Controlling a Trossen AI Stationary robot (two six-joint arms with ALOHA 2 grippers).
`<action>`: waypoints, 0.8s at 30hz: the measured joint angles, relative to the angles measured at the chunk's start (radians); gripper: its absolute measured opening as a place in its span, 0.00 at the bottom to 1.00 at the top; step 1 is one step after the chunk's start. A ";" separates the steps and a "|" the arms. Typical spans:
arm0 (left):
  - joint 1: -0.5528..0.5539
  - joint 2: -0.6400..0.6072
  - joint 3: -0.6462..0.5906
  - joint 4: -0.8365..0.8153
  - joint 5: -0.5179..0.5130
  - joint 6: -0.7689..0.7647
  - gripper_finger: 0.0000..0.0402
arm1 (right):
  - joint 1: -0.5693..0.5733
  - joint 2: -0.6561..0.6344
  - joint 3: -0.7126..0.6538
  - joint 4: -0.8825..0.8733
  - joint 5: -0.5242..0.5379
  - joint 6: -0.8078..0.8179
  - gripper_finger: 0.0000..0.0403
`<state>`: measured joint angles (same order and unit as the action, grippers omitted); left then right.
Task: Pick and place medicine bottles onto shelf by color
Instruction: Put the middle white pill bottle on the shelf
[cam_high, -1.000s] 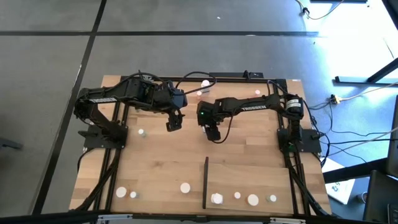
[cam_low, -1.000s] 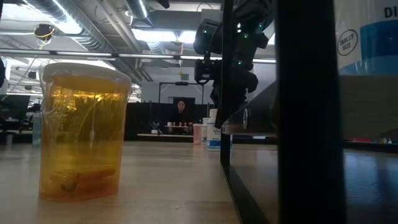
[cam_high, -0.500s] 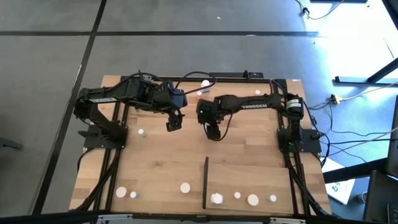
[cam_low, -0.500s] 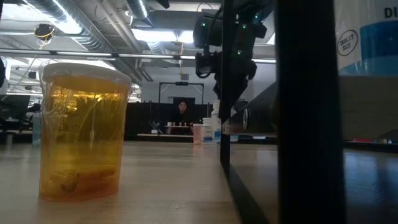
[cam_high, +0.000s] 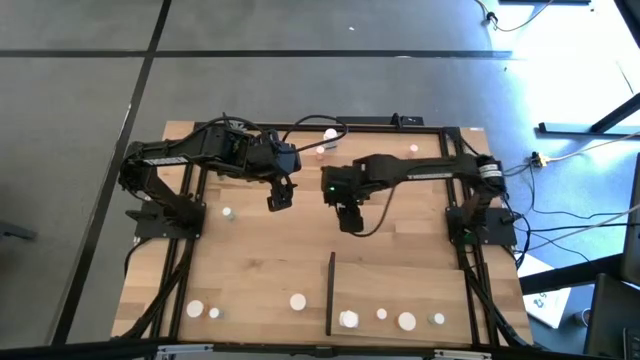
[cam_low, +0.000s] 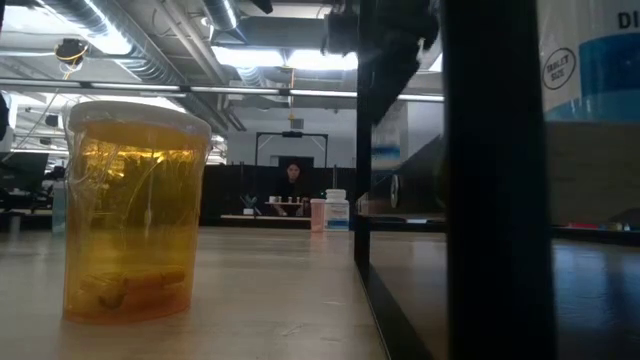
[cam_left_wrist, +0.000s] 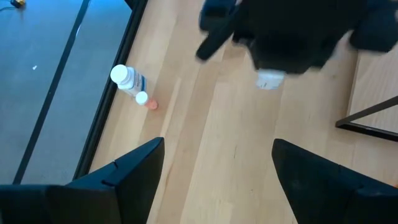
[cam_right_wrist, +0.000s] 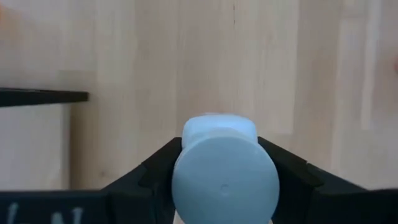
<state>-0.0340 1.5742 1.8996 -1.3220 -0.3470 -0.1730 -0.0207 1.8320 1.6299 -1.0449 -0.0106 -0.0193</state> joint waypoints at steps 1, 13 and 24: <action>0.000 0.000 0.000 0.000 0.000 0.000 0.73 | 0.008 -0.018 0.000 -0.006 0.009 0.022 0.46; -0.002 0.000 0.000 0.052 0.031 -0.011 0.73 | 0.135 -0.162 0.000 -0.065 0.132 0.335 0.46; -0.074 0.000 0.000 0.133 0.114 0.042 0.73 | 0.296 -0.181 0.000 -0.072 0.252 0.447 0.46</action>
<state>-0.1084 1.5742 1.8996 -1.1894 -0.2328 -0.1305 0.2751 1.6508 1.6299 -1.1169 0.2414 0.4275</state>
